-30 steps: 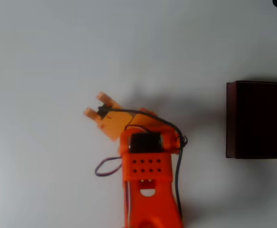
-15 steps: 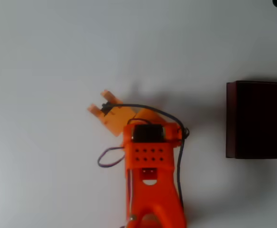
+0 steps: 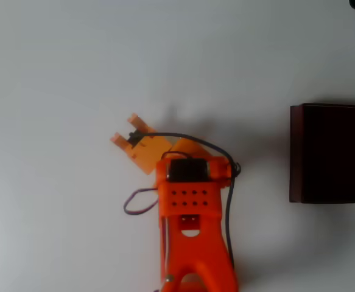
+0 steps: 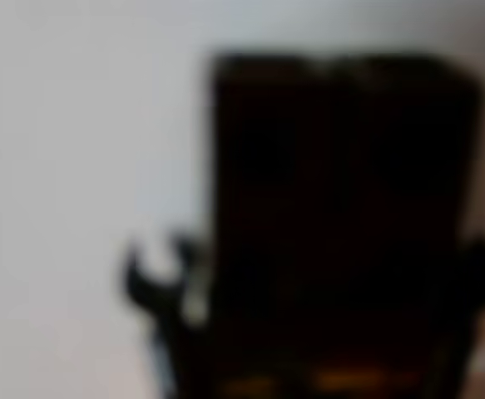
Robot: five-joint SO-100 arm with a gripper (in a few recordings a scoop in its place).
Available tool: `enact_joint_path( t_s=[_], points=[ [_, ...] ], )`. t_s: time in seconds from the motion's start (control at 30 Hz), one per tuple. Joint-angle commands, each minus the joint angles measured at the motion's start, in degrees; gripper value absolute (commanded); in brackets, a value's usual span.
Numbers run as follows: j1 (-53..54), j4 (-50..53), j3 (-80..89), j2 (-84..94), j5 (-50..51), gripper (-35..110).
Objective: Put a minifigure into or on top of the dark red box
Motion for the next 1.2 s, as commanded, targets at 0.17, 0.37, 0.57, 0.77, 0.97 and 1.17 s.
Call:
enact_joint_path(
  t_s=[0.17,0.37,0.57,0.77,0.97,1.17],
  points=[
    [0.62,8.17,-5.10,6.24,-1.93,0],
    [13.62,25.58,-16.70,22.50,-7.38,0],
    [32.26,31.38,-26.81,23.64,-13.62,0],
    [42.80,21.45,-29.97,10.63,-18.46,0],
    [47.20,18.02,-46.93,-15.56,-21.01,1],
    [47.72,29.09,-76.03,-40.96,-24.35,16]
  ],
)
